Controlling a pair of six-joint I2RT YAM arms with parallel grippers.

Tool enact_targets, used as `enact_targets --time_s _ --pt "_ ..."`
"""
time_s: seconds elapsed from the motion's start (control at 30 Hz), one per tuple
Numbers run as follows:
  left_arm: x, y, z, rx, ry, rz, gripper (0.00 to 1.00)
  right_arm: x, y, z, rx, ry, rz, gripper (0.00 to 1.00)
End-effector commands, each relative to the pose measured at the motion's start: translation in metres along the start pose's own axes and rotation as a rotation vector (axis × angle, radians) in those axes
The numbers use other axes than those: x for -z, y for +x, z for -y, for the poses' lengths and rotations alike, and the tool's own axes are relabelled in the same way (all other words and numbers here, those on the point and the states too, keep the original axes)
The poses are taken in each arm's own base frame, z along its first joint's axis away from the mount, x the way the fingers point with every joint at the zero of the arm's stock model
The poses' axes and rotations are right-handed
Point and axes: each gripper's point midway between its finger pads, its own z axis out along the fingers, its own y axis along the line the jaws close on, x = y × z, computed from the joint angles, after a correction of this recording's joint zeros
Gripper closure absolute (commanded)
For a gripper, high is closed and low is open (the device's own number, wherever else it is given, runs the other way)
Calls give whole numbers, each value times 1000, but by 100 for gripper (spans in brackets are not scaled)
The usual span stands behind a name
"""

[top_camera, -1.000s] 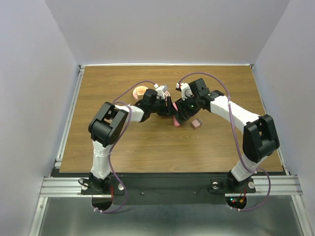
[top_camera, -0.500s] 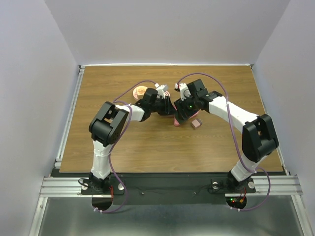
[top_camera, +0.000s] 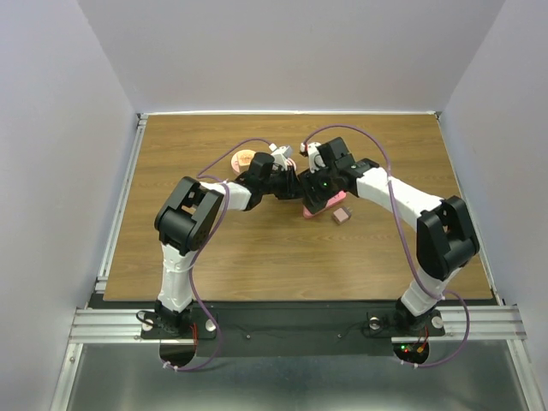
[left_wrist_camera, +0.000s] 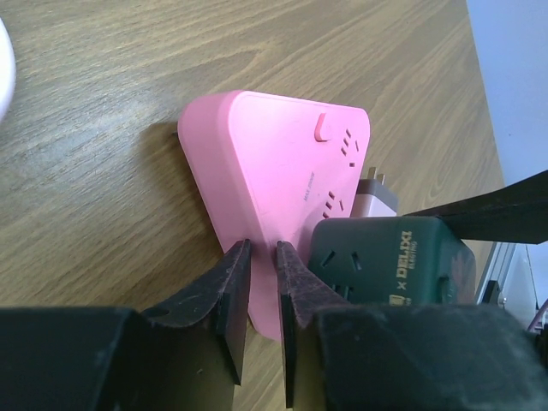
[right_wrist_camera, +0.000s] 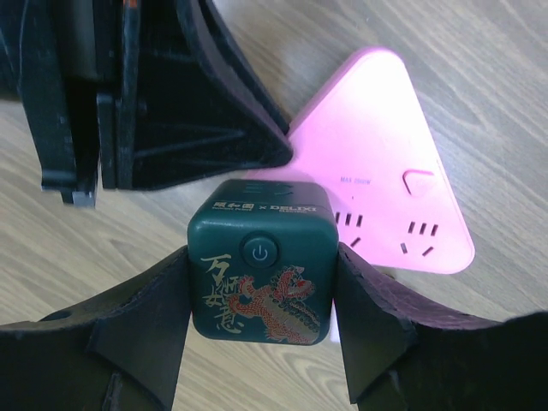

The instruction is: Insert the plug

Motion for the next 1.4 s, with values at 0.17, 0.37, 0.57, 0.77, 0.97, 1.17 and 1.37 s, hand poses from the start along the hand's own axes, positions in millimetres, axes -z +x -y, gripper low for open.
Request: enact_targets --time_s 0.17,0.37,0.57,0.77,0.97,1.17,1.37 --pt "-11 9 9 -8 42 -42 78 -32 56 1 -22 53 -151 100" --pt "-11 9 9 -7 42 -45 79 -28 73 -4 -90 61 -154 99" --pt "-11 9 9 -6 45 -49 80 -31 91 -6 -142 90 -172 100" --pt "-12 7 9 -8 44 -48 82 -26 110 -12 -214 108 -175 100" --pt "-12 8 8 -8 41 -53 83 -22 129 -21 -240 124 -194 100" --pt "-11 7 9 -11 42 -52 83 -23 144 -23 -236 147 -223 100" --pt "-13 7 9 -11 44 -57 84 -24 153 -32 -239 149 -236 100"
